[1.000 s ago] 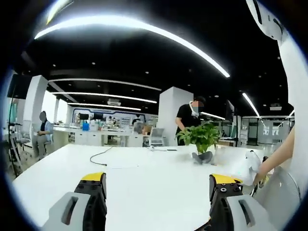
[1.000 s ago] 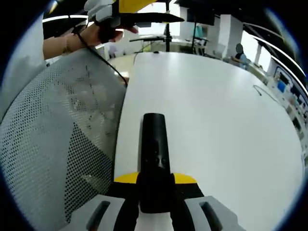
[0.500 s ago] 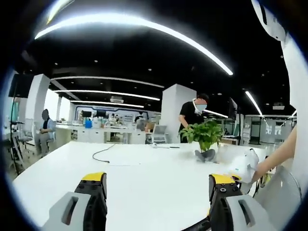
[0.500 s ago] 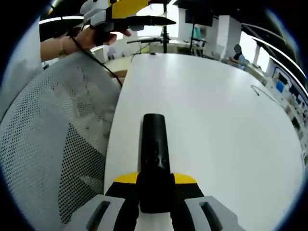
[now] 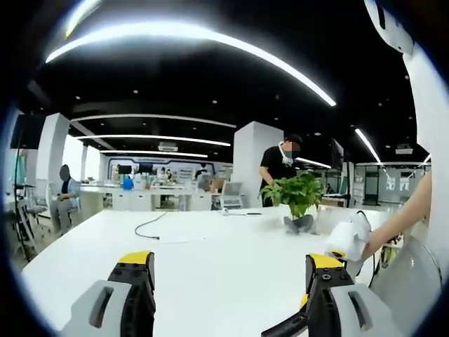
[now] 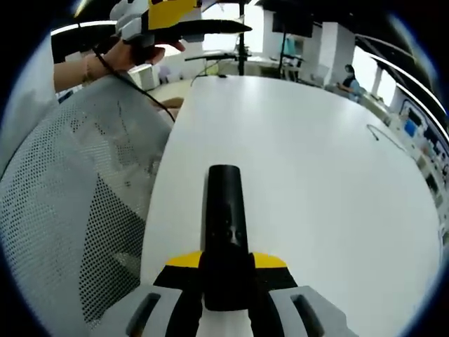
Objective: Press the specified remote control buttons in sequence, fully releasing each button before pressing the next.
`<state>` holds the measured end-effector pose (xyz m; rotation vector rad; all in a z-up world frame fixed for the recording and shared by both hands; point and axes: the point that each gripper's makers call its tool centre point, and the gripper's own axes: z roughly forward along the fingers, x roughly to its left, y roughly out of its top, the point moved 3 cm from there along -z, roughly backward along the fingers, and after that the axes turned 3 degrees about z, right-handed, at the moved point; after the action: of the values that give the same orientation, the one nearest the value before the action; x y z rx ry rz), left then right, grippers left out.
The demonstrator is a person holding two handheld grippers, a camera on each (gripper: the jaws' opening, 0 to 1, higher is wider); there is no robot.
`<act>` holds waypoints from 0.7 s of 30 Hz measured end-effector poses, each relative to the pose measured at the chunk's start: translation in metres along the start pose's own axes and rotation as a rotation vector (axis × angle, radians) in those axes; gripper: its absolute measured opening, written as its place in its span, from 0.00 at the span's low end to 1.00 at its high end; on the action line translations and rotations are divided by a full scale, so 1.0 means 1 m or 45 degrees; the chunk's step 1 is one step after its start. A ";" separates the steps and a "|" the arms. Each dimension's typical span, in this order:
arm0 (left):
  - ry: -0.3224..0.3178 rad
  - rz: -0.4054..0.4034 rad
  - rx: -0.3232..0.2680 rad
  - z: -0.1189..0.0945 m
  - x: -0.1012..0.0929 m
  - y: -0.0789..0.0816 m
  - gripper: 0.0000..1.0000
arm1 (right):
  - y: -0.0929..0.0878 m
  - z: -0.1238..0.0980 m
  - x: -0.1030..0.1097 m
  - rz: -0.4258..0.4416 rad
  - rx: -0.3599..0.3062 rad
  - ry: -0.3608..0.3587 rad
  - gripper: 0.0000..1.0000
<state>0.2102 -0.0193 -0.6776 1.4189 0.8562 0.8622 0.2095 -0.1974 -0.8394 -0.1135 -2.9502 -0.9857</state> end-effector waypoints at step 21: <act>-0.050 -0.039 0.002 0.001 -0.005 -0.001 0.93 | 0.000 -0.002 -0.026 0.006 0.073 -0.033 0.21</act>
<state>0.2090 -0.0242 -0.6783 1.4164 0.8464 0.8082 0.2358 -0.2004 -0.8391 -0.1322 -2.9973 -0.9052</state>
